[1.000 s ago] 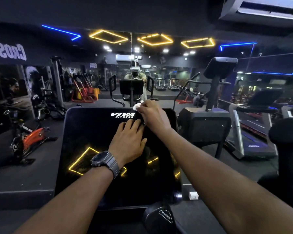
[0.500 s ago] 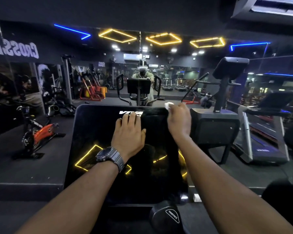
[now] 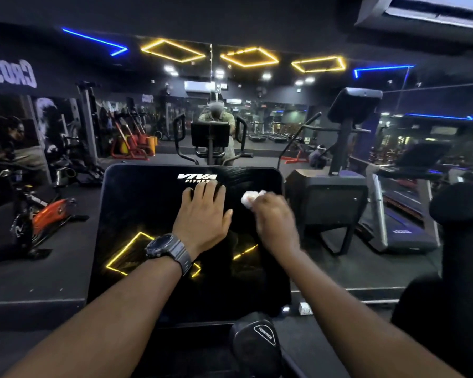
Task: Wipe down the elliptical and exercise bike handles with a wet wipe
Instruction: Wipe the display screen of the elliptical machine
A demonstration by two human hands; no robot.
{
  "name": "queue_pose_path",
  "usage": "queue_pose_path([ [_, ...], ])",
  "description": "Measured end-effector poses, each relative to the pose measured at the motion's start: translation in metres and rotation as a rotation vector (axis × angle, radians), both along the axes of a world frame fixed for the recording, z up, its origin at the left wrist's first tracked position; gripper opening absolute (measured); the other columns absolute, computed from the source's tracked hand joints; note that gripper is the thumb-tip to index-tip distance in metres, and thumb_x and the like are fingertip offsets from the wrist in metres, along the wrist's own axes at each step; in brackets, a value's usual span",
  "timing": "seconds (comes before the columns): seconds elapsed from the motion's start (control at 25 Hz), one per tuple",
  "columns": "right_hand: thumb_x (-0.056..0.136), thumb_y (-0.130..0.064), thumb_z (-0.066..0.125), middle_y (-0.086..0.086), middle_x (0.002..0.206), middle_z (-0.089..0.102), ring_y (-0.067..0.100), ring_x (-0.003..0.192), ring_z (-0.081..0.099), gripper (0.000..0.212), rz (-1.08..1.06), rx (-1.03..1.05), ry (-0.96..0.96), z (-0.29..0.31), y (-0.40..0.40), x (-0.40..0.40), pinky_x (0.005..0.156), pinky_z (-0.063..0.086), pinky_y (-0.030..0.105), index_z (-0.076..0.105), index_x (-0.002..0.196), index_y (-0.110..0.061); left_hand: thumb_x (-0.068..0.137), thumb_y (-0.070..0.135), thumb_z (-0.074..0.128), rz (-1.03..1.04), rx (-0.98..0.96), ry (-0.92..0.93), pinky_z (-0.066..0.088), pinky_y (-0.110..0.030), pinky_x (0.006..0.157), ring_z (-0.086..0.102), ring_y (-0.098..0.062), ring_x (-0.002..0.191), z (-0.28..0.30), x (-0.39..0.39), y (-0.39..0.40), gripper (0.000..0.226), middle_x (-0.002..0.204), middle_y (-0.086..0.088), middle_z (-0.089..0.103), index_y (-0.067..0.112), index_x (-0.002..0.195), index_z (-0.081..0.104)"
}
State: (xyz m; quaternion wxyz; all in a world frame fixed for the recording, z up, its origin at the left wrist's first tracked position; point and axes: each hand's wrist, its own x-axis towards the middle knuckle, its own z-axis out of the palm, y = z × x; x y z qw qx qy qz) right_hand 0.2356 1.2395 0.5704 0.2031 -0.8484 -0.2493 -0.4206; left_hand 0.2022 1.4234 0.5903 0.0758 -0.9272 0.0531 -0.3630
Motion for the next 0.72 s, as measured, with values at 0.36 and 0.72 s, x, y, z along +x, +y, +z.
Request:
queue_pose_path([
  [0.36, 0.088, -0.002, 0.059, 0.002, 0.091, 0.062, 0.021, 0.083, 0.057, 0.018, -0.032, 0.163, 0.108, -0.04, -0.045, -0.024, 0.072, 0.05, 0.037, 0.07, 0.095, -0.015, 0.095, 0.051, 0.037, -0.168, 0.144, 0.052, 0.036, -0.046, 0.105, 0.04, -0.025, 0.128, -0.008, -0.003, -0.015, 0.06, 0.143, -0.007, 0.043, 0.016, 0.143, 0.044],
  [0.72, 0.085, -0.003, 0.057, -0.001, 0.091, 0.063, 0.021, 0.082, 0.061, 0.022, -0.005, 0.204, 0.206, -0.099, -0.08, -0.06, 0.07, 0.051, 0.034, 0.07, 0.093, -0.019, 0.084, 0.067, 0.05, -0.258, 0.272, 0.158, 0.03, -0.047, 0.11, 0.035, -0.026, 0.133, -0.016, -0.006, -0.022, 0.076, 0.148, -0.007, 0.035, 0.023, 0.145, 0.041],
])
